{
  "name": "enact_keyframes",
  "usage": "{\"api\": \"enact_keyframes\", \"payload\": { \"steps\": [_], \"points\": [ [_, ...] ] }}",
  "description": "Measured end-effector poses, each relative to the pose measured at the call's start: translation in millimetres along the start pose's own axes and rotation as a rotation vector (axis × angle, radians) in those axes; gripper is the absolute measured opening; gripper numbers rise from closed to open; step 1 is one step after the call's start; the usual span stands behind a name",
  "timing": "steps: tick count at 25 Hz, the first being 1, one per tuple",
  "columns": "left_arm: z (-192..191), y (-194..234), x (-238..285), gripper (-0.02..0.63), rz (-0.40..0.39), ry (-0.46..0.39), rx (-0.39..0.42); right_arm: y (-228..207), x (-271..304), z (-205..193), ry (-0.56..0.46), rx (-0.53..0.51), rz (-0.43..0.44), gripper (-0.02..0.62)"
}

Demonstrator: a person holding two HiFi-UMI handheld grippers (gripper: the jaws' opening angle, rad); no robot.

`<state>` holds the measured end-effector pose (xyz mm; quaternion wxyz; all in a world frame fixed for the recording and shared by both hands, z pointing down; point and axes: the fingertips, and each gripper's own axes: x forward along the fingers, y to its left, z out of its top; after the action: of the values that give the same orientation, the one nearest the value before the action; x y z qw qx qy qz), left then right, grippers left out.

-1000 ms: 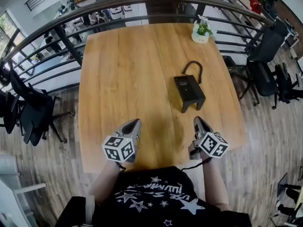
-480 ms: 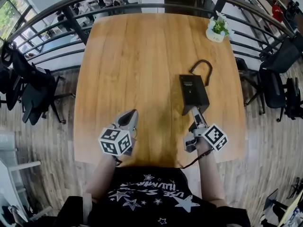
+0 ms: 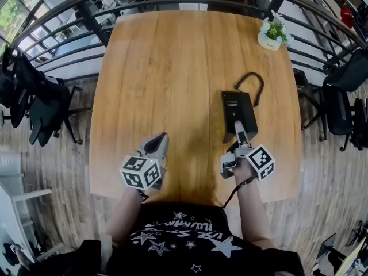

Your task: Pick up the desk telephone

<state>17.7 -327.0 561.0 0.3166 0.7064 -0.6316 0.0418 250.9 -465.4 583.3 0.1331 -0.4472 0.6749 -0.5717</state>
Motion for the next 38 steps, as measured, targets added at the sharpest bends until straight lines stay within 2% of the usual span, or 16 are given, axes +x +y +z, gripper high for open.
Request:
{"api": "enact_keyframes", "payload": {
  "steps": [12, 19, 21, 22, 23, 38],
  "points": [
    [-5.1, -1.6, 3.4, 0.002, 0.001, 0.018, -0.012, -8.4, 13.9, 4.4, -0.017, 0.081, -0.056, 0.296],
    [-8.3, -1.1, 0.1, 0.002, 0.0, 0.027, -0.017, -7.8, 18.7, 3.5, -0.025, 0.067, -0.065, 0.293],
    [-9.6, -0.8, -0.2, 0.002, -0.001, 0.03, -0.021, -12.2, 19.7, 3.5, -0.025, 0.084, -0.075, 0.272],
    [-10.5, -1.0, -0.4, 0.002, -0.002, 0.032, -0.022, -15.2, 19.7, 3.6, -0.024, 0.094, -0.075, 0.225],
    [-11.5, -1.4, -0.5, 0.002, -0.003, 0.034, -0.023, -17.2, 19.6, 3.8, -0.022, 0.101, -0.069, 0.216],
    [-15.2, -2.8, -3.6, 0.002, -0.032, 0.052, -0.007, -17.5, 16.3, 3.6, -0.015, 0.128, -0.069, 0.201]
  ]
}}
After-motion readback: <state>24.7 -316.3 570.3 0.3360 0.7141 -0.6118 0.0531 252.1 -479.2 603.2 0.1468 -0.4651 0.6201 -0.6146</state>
